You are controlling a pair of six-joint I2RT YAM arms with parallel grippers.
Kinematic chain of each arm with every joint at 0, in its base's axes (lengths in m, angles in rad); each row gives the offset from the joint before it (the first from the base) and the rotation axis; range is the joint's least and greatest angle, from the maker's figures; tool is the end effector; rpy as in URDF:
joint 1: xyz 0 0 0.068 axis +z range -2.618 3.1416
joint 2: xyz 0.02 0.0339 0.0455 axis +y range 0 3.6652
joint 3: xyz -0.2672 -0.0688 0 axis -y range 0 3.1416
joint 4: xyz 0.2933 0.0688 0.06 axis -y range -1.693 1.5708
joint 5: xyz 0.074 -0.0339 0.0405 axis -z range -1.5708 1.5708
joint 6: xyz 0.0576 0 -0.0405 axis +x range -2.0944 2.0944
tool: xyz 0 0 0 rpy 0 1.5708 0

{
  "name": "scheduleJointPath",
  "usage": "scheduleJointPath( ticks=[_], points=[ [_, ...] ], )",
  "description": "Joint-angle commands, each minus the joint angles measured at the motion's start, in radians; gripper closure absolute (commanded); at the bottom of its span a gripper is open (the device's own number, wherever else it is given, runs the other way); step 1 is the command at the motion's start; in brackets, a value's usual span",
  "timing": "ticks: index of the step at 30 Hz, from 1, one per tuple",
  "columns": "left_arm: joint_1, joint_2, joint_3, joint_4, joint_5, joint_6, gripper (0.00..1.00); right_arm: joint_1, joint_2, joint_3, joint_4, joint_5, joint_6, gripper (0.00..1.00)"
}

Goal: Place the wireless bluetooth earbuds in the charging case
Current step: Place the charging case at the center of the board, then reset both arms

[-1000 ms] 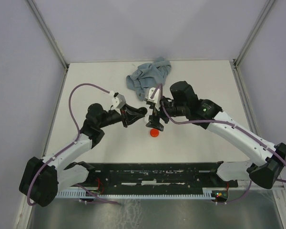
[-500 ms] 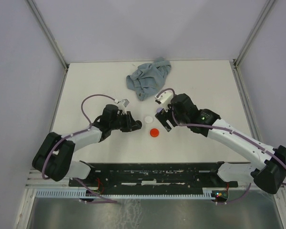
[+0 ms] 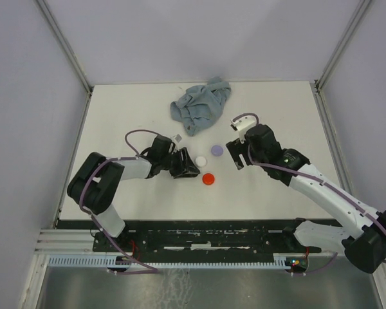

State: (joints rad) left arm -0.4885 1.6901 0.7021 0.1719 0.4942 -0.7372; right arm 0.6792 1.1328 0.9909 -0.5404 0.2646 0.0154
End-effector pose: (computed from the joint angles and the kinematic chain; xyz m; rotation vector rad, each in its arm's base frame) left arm 0.2951 -0.1878 0.0761 -0.0639 2.5853 -1.1176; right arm 0.2476 0.1806 0.2917 -0.5909 2.1465 0.0819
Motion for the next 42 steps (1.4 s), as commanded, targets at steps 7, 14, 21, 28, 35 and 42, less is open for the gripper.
scheduleJointPath(
  ticks=[7, 14, 21, 28, 35, 42],
  points=[
    [0.086, -0.103, 0.037, -0.310, -0.269, -0.014, 0.12, -0.154, 0.000, 0.022, -0.070, 0.065, 0.116, 0.06],
    [0.238, -0.301, 0.085, -0.525, -0.404, 0.090, 0.01, -0.295, 0.086, 0.108, -0.210, 0.064, 0.299, 0.01],
    [0.346, -0.589, 0.215, -0.715, -0.595, 0.220, 0.01, -0.313, 0.017, 0.157, -0.216, 0.323, 0.367, 0.01],
    [0.347, -0.785, 0.372, -0.749, -0.822, 0.338, 0.01, -0.313, -0.131, 0.220, -0.144, 0.385, 0.283, 0.01],
    [0.346, -0.809, 0.486, -0.738, -0.824, 0.407, 0.01, -0.314, -0.164, 0.257, -0.067, 0.391, 0.260, 0.01],
    [0.345, -0.812, 0.468, -0.713, -0.782, 0.398, 0.01, -0.314, -0.186, 0.225, -0.017, 0.353, 0.265, 0.01]
  ],
)
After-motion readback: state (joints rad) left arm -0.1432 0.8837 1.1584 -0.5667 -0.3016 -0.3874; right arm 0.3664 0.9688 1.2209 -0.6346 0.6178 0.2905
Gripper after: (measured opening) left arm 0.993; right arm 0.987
